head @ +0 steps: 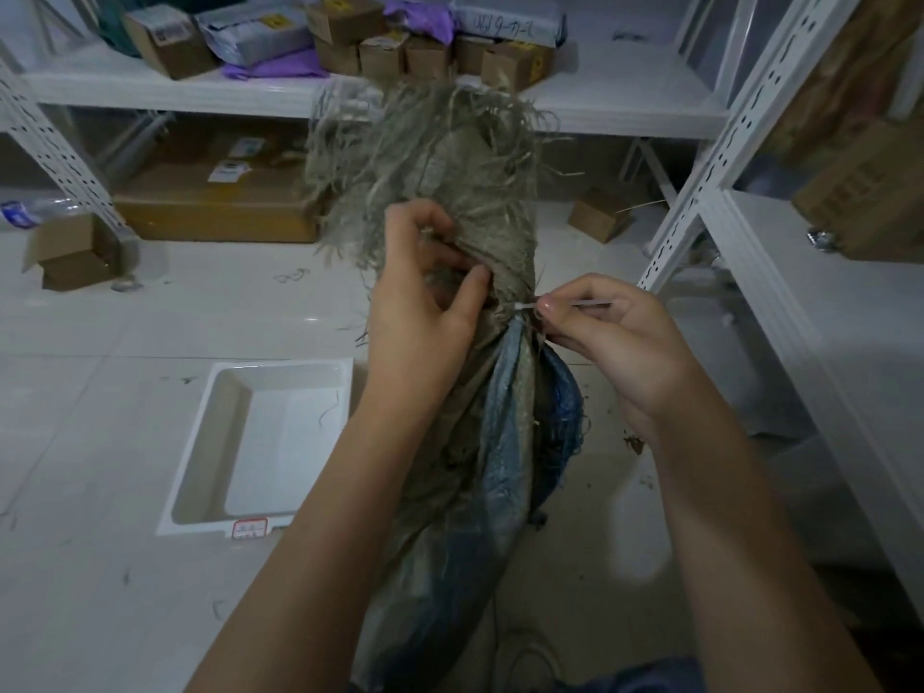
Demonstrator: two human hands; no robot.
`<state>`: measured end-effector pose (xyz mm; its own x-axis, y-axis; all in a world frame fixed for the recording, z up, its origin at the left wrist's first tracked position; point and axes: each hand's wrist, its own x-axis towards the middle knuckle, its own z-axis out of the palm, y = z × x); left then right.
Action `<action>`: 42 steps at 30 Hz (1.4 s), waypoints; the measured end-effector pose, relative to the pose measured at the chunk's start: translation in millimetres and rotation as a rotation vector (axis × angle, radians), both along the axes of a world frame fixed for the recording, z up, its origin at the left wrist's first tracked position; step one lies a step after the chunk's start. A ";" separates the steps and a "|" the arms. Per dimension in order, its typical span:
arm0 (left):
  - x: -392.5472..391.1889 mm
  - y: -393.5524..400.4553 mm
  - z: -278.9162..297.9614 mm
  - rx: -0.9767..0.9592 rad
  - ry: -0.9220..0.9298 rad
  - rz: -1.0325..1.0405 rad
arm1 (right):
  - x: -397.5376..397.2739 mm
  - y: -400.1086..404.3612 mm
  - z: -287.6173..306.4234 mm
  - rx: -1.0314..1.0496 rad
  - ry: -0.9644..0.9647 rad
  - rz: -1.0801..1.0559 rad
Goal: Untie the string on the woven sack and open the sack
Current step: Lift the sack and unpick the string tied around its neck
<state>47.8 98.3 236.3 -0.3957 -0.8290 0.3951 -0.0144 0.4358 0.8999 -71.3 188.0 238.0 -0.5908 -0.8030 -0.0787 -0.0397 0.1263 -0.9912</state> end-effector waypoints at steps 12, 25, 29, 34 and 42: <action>-0.8 7.0 -2.2 -1.061 -0.377 0.400 | -2.5 -0.3 -0.7 0.034 -0.007 -0.038; -3.3 18.1 -4.0 -0.500 -0.537 0.077 | -11.5 3.7 2.0 0.025 -0.035 -0.064; -2.8 15.9 -8.2 -0.199 -0.446 0.036 | -9.7 0.4 -0.3 0.050 -0.031 -0.054; -5.7 12.8 -11.3 0.023 -0.308 -0.109 | -4.6 0.5 1.3 0.008 -0.216 -0.037; -10.2 11.0 -13.3 0.057 -0.187 -0.071 | -4.0 2.4 3.4 -0.096 -0.495 -0.013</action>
<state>37.6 109.3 223.0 -0.5158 -0.8155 0.2625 -0.1544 0.3899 0.9078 -75.4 190.4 241.4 -0.5111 -0.8133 -0.2781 0.4392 0.0309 -0.8978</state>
